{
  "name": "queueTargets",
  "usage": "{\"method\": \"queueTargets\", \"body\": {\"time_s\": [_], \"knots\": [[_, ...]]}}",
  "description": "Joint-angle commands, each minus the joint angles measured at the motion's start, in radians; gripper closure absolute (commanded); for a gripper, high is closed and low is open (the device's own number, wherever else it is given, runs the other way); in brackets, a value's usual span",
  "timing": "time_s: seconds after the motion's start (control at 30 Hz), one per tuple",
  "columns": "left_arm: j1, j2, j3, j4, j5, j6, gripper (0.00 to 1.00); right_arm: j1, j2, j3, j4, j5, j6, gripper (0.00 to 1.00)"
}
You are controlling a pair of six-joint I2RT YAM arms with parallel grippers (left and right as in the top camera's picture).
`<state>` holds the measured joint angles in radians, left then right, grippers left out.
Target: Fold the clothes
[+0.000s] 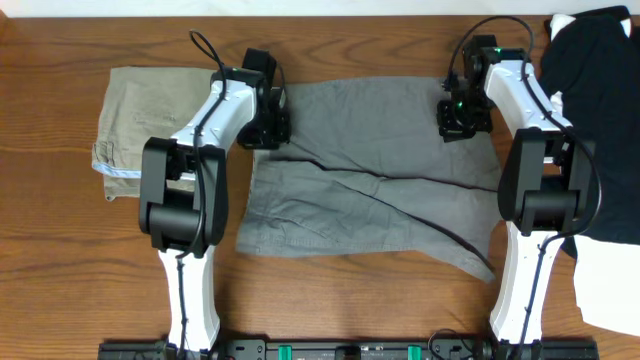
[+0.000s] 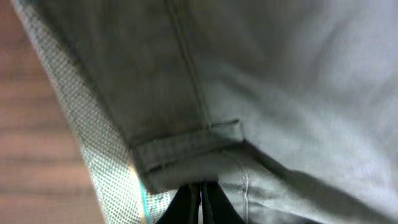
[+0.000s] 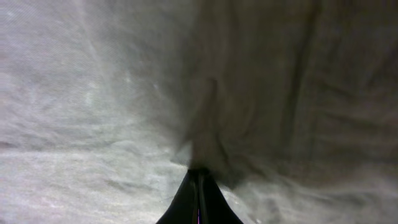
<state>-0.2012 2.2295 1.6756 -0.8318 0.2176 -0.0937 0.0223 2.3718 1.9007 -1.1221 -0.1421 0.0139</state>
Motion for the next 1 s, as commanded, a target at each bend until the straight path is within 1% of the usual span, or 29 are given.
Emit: {"method": "queueTargets", "body": {"time_s": [0.0,0.23,0.57,0.7,0.8,0.9,0.97], "knots": [[-0.004,0.046,-0.003,0.059,0.006,-0.001,0.94,0.004,0.114,-0.014,0.069,0.004,-0.012,0.99],[-0.004,0.114,-0.003,0.261,0.006,-0.002,0.94,0.002,0.160,-0.014,0.263,0.027,-0.011,0.99],[-0.004,0.229,-0.003,0.581,0.006,0.000,0.94,0.001,0.164,-0.014,0.543,0.139,-0.010,0.98],[-0.003,0.234,-0.002,0.670,-0.001,0.014,0.94,-0.003,0.164,-0.014,0.648,0.142,-0.010,0.92],[0.000,0.216,0.021,0.689,-0.001,0.015,0.94,-0.011,0.160,-0.005,0.692,0.135,-0.007,0.88],[0.006,0.177,0.055,0.685,-0.001,0.022,0.94,-0.018,0.150,0.037,0.682,0.120,-0.007,0.80],[0.010,0.138,0.078,0.660,-0.001,0.022,0.93,-0.024,0.135,0.085,0.634,0.097,-0.007,0.74]]}}
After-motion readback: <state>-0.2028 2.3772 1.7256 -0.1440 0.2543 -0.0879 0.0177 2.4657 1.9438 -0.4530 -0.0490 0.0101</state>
